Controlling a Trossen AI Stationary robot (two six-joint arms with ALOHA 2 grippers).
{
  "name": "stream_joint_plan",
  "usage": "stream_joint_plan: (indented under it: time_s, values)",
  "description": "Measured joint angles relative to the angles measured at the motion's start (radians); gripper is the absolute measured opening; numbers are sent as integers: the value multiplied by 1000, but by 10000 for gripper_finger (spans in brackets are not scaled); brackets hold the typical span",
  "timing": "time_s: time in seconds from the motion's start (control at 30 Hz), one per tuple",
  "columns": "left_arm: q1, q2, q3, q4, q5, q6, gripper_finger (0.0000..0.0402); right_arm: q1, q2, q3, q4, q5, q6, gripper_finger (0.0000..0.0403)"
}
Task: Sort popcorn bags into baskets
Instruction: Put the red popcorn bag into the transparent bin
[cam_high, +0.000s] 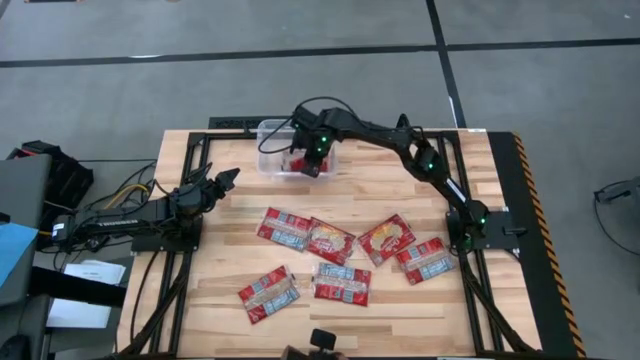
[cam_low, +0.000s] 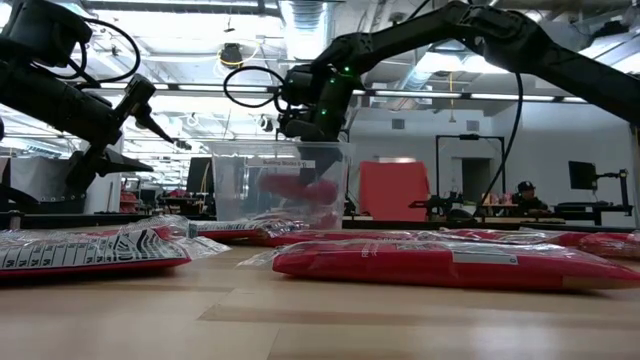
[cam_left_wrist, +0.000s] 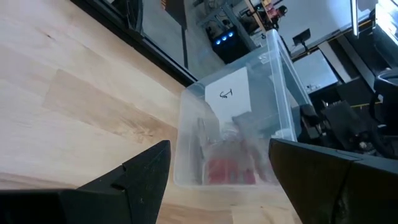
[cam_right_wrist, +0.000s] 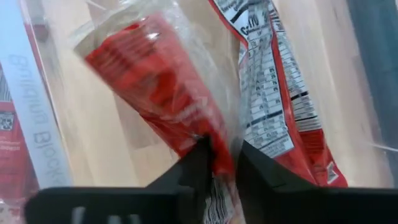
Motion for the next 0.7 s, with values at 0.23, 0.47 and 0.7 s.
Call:
stream_joint_plan:
  time_s: [0.23, 0.47, 0.7]
  values:
    - [0, 0, 0, 0, 0, -1, 261, 0, -1, 29, -14, 2, -29, 192]
    - [0, 0, 0, 0, 0, -36, 261, -10, -136, 26, -43, -40, -56, 226]
    - [0, 0, 0, 0, 2, -37, 261, -11, -379, 27, -296, -51, -120, 207]
